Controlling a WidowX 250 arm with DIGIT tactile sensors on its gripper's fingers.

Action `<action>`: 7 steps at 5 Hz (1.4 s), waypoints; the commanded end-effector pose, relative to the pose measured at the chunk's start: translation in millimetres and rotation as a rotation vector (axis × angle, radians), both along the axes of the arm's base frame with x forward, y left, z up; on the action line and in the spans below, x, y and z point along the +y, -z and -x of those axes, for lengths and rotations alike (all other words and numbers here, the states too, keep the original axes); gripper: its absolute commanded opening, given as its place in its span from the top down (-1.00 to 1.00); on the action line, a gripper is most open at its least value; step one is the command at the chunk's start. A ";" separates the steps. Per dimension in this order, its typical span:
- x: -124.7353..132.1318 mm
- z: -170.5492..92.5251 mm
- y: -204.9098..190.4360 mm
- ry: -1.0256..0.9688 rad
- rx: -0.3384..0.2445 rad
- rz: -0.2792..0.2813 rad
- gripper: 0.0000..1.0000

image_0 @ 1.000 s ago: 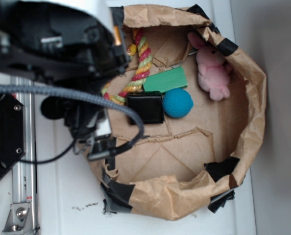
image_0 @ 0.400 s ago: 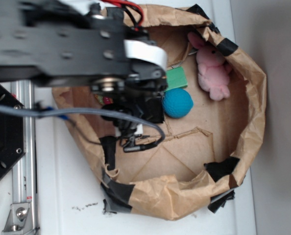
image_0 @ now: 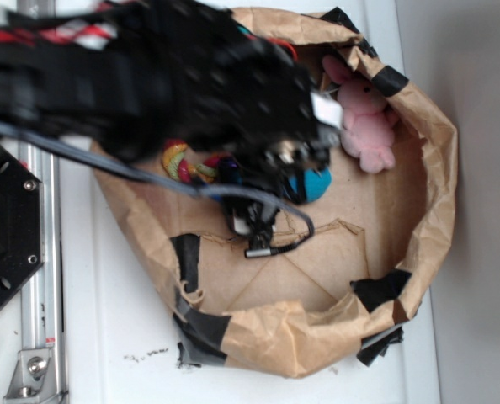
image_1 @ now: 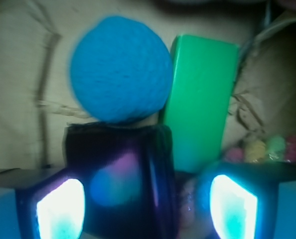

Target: Grab the black box.

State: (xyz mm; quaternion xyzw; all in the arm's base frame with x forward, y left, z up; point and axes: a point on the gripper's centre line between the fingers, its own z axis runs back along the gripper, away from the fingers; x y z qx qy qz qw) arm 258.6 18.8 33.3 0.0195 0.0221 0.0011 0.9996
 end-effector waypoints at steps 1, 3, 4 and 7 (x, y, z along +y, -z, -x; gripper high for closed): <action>-15.3 6.6 17.5 0.035 0.007 -0.061 1.00; -6.5 7.0 -59.3 0.035 -0.138 -0.015 1.00; 9.1 4.5 -109.0 -0.013 -0.301 0.052 1.00; 5.9 3.1 -176.8 0.003 -0.252 0.072 1.00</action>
